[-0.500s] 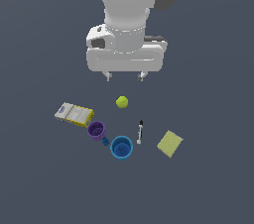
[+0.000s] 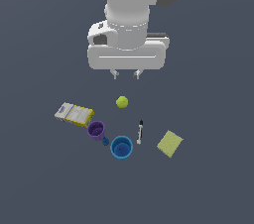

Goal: Pick up a designated object from a clutter of objects.

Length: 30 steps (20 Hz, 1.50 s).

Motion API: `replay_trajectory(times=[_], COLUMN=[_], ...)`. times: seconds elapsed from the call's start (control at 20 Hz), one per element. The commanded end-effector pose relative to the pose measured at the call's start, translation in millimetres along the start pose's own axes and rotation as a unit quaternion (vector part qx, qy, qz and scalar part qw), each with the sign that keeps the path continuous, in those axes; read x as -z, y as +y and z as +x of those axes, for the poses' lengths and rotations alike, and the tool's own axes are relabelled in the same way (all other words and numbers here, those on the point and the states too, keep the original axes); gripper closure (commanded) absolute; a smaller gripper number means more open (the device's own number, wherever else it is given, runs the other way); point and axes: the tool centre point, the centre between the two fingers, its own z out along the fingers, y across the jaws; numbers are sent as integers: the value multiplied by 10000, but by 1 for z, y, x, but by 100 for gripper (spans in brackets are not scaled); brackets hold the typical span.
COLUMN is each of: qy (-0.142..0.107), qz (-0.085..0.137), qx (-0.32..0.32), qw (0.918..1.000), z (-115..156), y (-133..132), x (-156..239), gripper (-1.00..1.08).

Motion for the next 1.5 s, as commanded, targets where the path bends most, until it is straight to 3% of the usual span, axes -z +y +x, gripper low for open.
replay_trajectory(times=[0.0, 0.65, 1.45], qy=[-1, 232, 999], qz=[-2, -131, -426], qx=[5, -79, -164], qw=[10000, 9996, 9939], z=[0, 26, 89], y=[0, 3, 0], x=[0, -32, -137], gripper=[-20, -20, -20])
